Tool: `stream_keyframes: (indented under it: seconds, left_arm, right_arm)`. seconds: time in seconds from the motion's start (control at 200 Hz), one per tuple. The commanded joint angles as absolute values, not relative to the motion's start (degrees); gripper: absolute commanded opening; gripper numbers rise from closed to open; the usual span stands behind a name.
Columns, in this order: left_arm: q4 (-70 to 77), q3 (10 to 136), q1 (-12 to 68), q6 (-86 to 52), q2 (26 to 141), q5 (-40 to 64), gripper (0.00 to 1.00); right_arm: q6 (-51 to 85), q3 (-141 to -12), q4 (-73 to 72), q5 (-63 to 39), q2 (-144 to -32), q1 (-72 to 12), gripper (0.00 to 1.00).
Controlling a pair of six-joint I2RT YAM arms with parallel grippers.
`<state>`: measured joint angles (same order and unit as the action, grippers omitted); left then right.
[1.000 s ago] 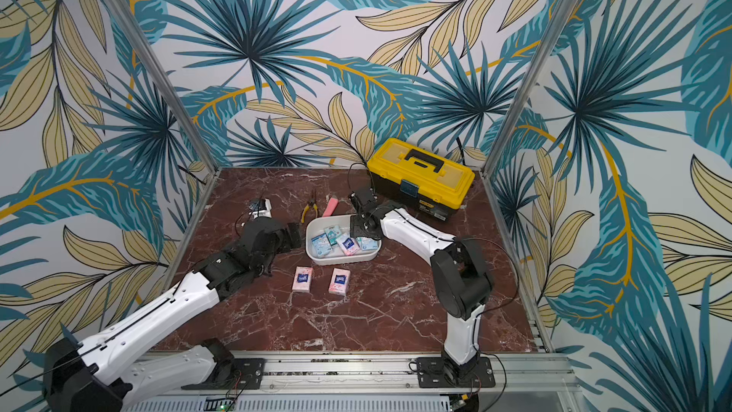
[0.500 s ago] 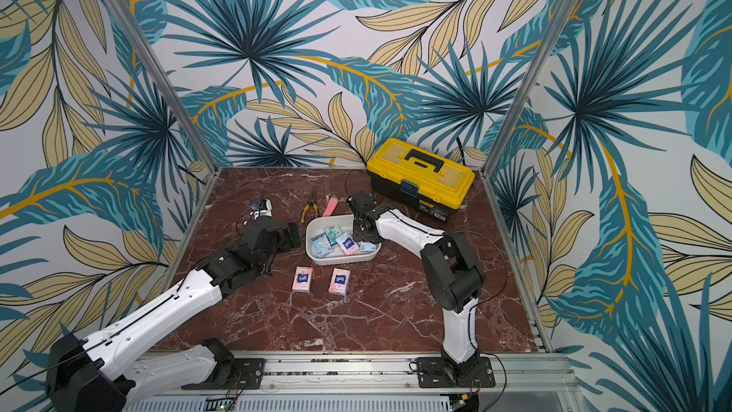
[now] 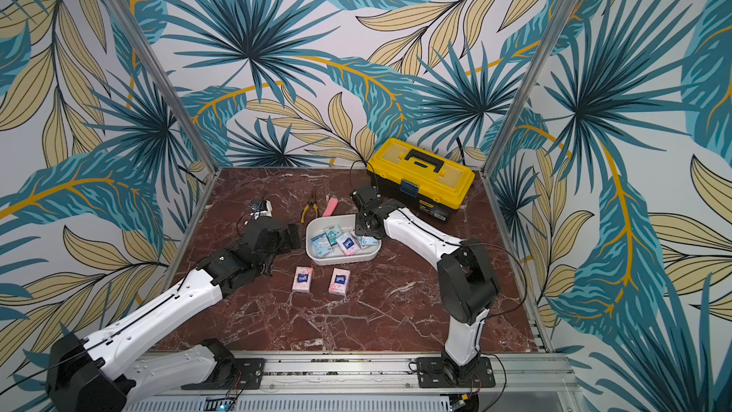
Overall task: Take the pocket tissues out of the storage box
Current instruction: Pick up the pocket tissues from the storage box, then place the pocket tissues at the center of the board.
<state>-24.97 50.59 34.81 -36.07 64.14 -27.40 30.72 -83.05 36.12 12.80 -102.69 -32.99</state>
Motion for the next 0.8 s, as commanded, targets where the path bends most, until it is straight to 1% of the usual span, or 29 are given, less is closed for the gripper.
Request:
stream_keyframes:
  seconds: [0.0,0.22,0.39,0.581,0.796]
  left_arm:
    - [-25.26,49.48,34.53,-37.08,63.81,-27.16,1.00]
    - [-23.70,48.91,34.54,-37.27,63.89,-27.14,1.00]
    - [-22.50,48.74,34.54,-37.43,64.67,-27.07,1.00]
    - [-21.97,49.04,34.47,-37.96,65.89,-26.06,1.00]
    - [-22.65,48.94,34.54,-38.87,66.01,-25.26,1.00]
  right_arm:
    - [32.10,-81.55,38.89,13.06,-98.01,-33.22,0.52]
    - [37.03,-74.41,40.87,9.58,-89.99,-33.31,0.52]
    - [40.26,-68.10,40.96,6.80,-86.56,-34.31,0.52]
    - [42.01,-62.83,40.55,5.41,-86.73,-36.54,0.52]
    - [42.84,-58.33,36.47,3.87,-89.04,-37.23,0.52]
